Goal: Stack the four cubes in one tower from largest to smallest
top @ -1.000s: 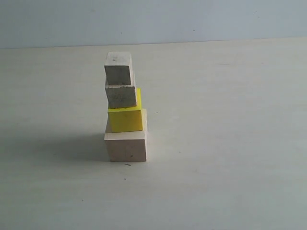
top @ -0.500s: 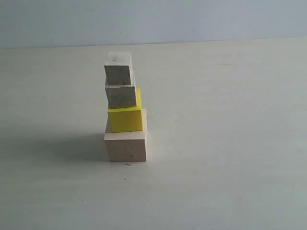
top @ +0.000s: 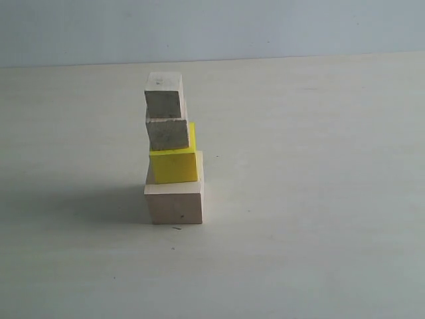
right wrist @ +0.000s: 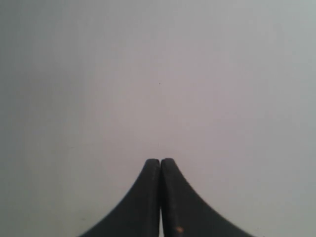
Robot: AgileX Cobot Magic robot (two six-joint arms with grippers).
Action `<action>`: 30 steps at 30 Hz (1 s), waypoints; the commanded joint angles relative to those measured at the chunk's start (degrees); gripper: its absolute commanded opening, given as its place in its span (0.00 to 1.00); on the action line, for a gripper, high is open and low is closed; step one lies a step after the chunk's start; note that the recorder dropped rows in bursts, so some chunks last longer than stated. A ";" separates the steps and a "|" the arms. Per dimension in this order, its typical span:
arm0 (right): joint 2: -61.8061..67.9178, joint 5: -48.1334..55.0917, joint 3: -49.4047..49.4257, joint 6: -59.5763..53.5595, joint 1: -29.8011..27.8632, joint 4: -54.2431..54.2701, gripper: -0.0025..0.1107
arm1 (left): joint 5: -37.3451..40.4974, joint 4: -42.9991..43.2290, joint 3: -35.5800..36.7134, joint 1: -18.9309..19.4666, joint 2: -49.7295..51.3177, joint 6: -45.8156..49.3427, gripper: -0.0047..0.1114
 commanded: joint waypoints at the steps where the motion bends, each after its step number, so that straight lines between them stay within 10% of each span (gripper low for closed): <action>1: -0.19 0.34 0.34 0.14 -0.22 -0.07 0.02 | 0.09 -0.26 0.27 -0.30 -0.25 -0.20 0.04; 9: -0.19 0.34 0.34 0.14 -0.22 -0.07 0.02 | 0.10 -2.39 0.27 5.02 -0.25 -0.44 0.04; 20: -0.19 0.34 0.34 0.14 -0.22 -0.07 0.02 | -0.44 -40.18 5.08 31.67 -0.25 4.67 0.04; 30: -0.19 0.34 0.34 0.14 -0.22 -0.07 0.02 | -0.44 -66.61 8.69 35.00 -0.25 27.68 0.04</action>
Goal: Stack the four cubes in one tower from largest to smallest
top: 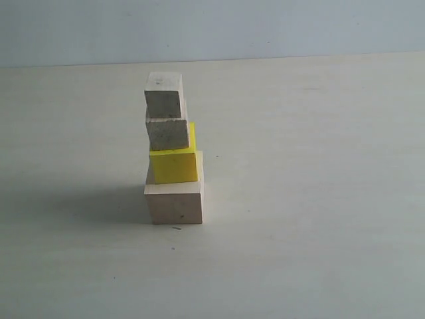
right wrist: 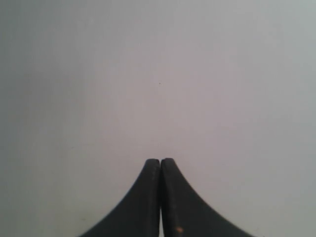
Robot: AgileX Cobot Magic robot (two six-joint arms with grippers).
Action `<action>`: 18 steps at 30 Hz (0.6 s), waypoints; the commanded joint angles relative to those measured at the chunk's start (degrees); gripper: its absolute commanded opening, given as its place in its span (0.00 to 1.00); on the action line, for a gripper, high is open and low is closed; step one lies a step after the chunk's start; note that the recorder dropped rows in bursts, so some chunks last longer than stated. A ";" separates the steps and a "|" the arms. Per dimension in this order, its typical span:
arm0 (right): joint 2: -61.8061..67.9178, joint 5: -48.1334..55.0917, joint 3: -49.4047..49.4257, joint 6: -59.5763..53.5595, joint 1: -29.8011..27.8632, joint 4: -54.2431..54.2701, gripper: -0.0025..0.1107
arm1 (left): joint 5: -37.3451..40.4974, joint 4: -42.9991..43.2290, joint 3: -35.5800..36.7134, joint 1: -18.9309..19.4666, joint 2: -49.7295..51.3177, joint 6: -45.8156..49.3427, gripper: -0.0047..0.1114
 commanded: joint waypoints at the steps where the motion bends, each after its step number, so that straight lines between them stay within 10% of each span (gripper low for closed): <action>1: -0.19 0.34 0.34 0.14 -0.22 -0.07 0.02 | -0.56 -8.78 0.82 0.26 -0.25 9.84 0.04; 18: -0.19 0.34 0.34 0.14 -0.22 -0.07 0.02 | -5.72 -6.64 14.52 -0.90 -4.70 15.74 0.04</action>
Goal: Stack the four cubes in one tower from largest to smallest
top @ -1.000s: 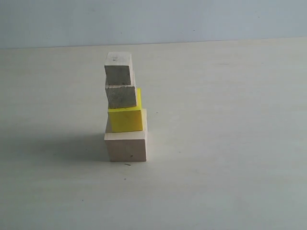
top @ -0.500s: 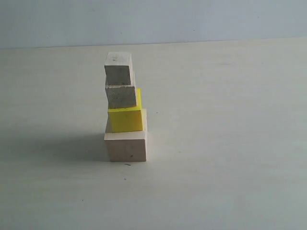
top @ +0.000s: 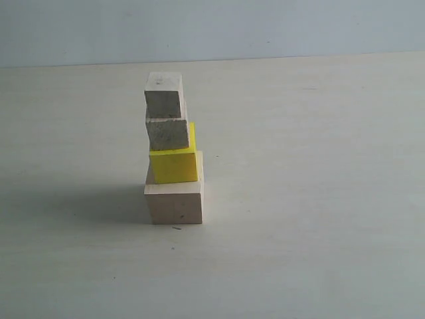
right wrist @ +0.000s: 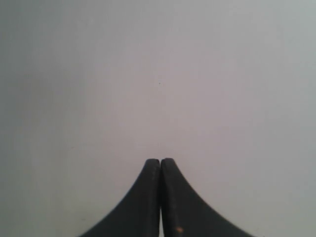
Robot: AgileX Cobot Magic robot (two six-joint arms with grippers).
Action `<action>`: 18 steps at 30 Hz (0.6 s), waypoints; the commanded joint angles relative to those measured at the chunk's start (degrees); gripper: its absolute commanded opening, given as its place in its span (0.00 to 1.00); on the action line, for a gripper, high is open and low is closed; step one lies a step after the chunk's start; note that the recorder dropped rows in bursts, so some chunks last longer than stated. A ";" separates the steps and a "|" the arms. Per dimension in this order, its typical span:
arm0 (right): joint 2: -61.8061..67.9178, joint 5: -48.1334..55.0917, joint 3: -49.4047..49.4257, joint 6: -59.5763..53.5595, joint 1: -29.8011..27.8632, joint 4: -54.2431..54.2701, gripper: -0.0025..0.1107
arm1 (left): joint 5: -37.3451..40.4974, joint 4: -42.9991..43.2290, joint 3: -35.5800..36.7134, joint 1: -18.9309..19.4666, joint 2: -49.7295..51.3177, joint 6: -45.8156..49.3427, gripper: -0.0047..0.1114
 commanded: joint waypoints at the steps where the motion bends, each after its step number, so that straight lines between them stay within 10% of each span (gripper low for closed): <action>1: -0.19 0.34 0.34 0.14 -0.22 -0.07 0.02 | -0.36 0.36 2.54 -0.78 -0.32 0.03 0.04; 18: -0.19 0.34 0.34 0.14 -0.22 -0.07 0.02 | -8.07 3.42 11.85 -4.90 -0.32 1.52 0.04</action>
